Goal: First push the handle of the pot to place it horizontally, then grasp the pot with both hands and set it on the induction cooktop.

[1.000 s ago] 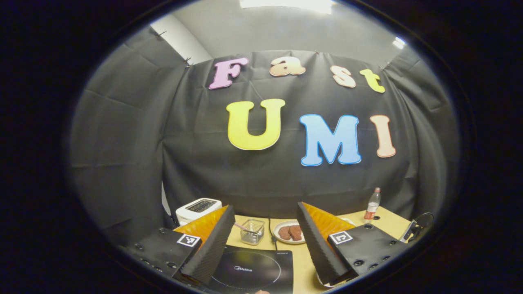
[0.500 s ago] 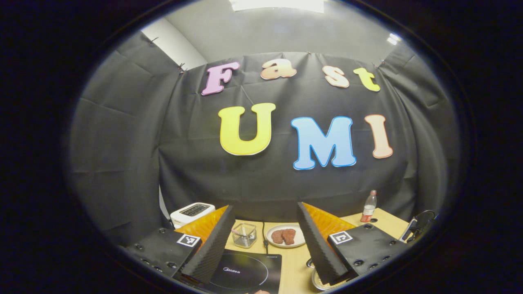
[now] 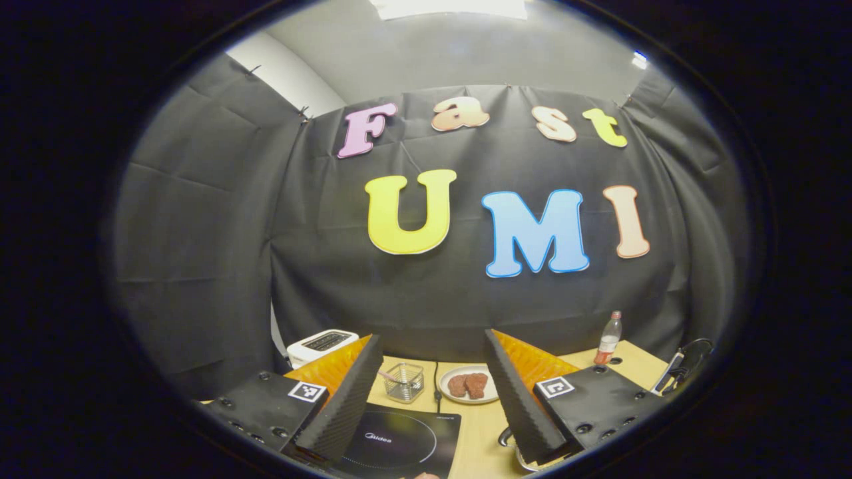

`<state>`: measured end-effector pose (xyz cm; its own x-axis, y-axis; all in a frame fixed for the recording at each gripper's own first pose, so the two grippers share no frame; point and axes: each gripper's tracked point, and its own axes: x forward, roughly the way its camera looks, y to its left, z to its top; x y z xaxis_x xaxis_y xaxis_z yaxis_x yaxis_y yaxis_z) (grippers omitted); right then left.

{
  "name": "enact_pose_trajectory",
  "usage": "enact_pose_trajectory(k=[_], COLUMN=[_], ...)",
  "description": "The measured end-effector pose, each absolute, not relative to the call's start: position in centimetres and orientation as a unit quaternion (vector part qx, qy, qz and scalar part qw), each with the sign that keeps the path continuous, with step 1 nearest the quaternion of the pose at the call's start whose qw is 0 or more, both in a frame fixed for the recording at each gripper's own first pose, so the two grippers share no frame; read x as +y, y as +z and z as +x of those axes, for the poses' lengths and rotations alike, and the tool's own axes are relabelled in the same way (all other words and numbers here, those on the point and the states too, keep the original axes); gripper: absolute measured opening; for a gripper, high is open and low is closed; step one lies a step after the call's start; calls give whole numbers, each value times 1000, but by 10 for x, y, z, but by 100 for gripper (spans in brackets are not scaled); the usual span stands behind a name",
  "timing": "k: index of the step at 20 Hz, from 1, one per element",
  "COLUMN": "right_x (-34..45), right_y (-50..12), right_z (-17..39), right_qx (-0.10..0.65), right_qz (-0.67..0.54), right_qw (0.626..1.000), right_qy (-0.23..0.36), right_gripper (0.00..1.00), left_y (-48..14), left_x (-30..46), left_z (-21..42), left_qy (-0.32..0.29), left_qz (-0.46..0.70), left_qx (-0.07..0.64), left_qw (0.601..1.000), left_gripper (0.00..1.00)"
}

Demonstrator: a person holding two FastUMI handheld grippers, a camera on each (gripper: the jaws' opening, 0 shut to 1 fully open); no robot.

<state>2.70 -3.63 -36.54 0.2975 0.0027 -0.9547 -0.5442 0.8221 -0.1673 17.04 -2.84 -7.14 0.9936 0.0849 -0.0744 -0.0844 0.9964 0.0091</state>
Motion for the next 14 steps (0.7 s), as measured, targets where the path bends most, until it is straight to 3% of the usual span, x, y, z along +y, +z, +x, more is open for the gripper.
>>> enact_pose_trajectory(k=[1,2,3,4,6,14], right_x=[-40,-44,-47,-50,-54,-54], right_y=[-366,-367,-368,-366,-367,-373], right_z=[32,37,43,49,62,96], right_qx=[559,551,540,527,501,469], right_qz=[-251,-264,-279,-296,-325,-333], right_qw=[771,774,777,780,787,807], right_qy=[173,169,165,161,157,133], right_gripper=[1,1,1,1,1,1], left_y=[-71,-72,-72,-71,-74,-86], left_x=[-28,-27,-25,-23,-19,-3], left_z=[168,166,164,163,158,144], left_qy=[45,48,52,56,64,88], left_qz=[6,9,11,13,14,28], left_qx=[38,38,39,40,42,60], left_qw=[998,998,998,998,997,994], left_gripper=[100,94,100,94,100,100])
